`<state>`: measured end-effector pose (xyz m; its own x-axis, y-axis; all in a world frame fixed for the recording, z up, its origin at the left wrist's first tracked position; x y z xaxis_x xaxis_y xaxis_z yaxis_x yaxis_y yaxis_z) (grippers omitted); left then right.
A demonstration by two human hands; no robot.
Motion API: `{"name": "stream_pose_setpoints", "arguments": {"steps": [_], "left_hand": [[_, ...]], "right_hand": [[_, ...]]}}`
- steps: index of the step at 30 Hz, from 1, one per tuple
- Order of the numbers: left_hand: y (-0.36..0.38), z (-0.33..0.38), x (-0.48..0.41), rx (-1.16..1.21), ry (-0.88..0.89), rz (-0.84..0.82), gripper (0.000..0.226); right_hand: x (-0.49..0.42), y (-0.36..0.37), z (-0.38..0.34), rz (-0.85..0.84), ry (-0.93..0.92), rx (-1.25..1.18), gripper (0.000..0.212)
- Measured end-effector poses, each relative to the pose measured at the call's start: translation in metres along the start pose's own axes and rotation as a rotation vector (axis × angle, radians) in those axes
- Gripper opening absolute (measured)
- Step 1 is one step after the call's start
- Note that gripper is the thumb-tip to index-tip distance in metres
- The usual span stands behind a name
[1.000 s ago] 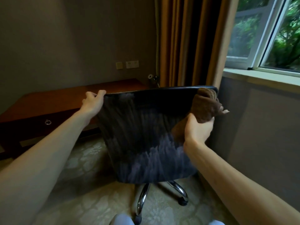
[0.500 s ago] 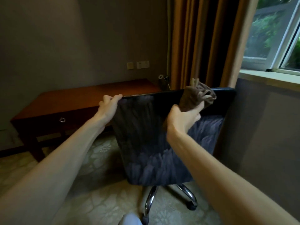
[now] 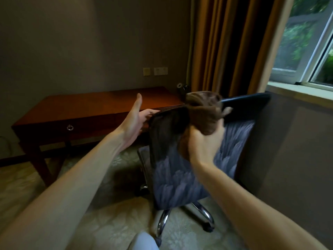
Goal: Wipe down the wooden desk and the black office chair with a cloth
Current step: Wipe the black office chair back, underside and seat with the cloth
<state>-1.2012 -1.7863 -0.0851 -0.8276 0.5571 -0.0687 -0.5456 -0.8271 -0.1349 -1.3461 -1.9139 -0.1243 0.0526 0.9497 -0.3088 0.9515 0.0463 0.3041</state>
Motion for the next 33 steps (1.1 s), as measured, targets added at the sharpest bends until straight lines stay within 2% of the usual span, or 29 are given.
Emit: {"name": "stream_pose_setpoints", "arguments": {"steps": [2, 3, 5, 7, 9, 10, 14, 18, 20, 24, 26, 31, 33], "left_hand": [[0.005, 0.001, -0.002, 0.025, 0.0, -0.009, 0.095], [0.008, 0.001, -0.003, 0.041, -0.004, -0.017, 0.095], [0.012, -0.001, -0.006, 0.072, -0.014, -0.045, 0.097], [0.013, -0.005, -0.008, 0.105, -0.016, -0.1, 0.1], [0.012, -0.01, -0.009, 0.147, -0.018, -0.153, 0.102], [0.014, -0.012, -0.008, 0.163, -0.016, -0.176, 0.102], [0.023, -0.019, -0.005, 0.219, -0.016, -0.231, 0.102], [0.034, -0.018, -0.008, 0.233, -0.001, -0.261, 0.106], [0.037, -0.019, -0.01, 0.257, -0.031, -0.229, 0.105], [0.042, -0.023, -0.009, 0.38, -0.046, -0.261, 0.098], [0.043, -0.023, -0.008, 0.411, -0.054, -0.264, 0.1], [0.043, -0.026, -0.005, 0.287, 0.022, -0.243, 0.111], [0.044, -0.026, -0.003, 0.311, 0.001, -0.228, 0.112]], "right_hand": [[-0.029, -0.017, -0.003, 0.111, -0.064, 0.007, 0.05], [-0.044, -0.022, -0.006, 0.133, -0.085, 0.035, 0.063], [-0.07, -0.028, -0.012, 0.08, -0.092, 0.083, 0.088], [-0.088, -0.029, -0.013, -0.042, -0.083, 0.118, 0.097], [-0.091, -0.022, -0.01, -0.144, -0.089, 0.207, 0.091], [-0.086, -0.017, -0.006, -0.143, -0.091, 0.253, 0.088], [-0.041, 0.007, 0.01, 0.014, -0.097, 0.319, 0.086], [0.0, 0.016, 0.016, 0.019, -0.183, 0.347, 0.078], [0.014, 0.012, 0.019, -0.049, -0.265, 0.347, 0.072], [0.018, -0.009, 0.021, -0.359, -0.456, 0.328, 0.062], [0.005, -0.021, 0.018, -0.427, -0.5, 0.313, 0.06], [-0.034, -0.045, -0.005, -0.12, -0.543, 0.196, 0.058], [-0.047, -0.04, -0.012, -0.105, -0.569, 0.281, 0.067]]}}
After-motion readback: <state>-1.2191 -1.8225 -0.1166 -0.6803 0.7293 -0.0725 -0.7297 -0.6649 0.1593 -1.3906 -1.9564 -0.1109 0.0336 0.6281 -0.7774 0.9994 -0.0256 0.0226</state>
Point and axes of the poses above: each hand's wrist, its own x-axis away from the middle knuckle, its own y-axis out of the palm, z = x × y, the point moved 1 cm from there along -x, towards the middle knuckle, and after that the axes turned 15 degrees about z, right-handed, at the moved point
